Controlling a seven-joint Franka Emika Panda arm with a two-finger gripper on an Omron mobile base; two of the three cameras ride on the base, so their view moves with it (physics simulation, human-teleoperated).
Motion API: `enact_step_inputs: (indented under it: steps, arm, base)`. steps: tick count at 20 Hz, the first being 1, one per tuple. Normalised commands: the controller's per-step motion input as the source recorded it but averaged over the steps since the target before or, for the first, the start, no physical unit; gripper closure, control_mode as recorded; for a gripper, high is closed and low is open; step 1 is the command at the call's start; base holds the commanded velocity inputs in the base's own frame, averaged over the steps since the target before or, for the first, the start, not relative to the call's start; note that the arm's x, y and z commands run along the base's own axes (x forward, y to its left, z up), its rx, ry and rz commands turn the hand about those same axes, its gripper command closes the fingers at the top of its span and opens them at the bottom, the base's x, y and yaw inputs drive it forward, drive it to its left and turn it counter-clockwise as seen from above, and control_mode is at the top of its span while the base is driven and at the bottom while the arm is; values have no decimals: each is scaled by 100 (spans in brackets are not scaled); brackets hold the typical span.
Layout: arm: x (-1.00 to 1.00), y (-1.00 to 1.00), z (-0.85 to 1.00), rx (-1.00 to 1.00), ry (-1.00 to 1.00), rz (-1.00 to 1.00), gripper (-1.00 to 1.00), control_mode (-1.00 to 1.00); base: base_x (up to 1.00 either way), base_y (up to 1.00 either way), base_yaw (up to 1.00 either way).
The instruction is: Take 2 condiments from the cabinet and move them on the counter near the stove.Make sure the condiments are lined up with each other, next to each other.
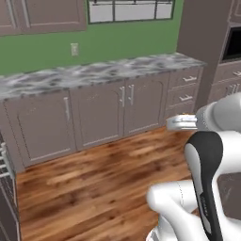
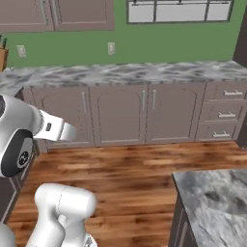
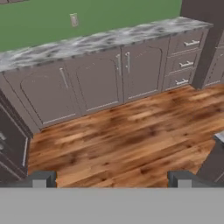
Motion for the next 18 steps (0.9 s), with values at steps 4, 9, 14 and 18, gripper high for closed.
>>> enact_step_inputs:
  steps: [4,9,14,18]
  arm:
    - [0,0,0,0,0,0,-100,100]
    - [0,0,0,0,0,0,-100,100]
    - [0,0,0,0,0,0,-100,100]
    - [0,0,0,0,0,0,-100,100]
  base:
    - [98,32,-48]
    - [50,44,-74]
    - [0,15,-93]
    - [37,39,-82]
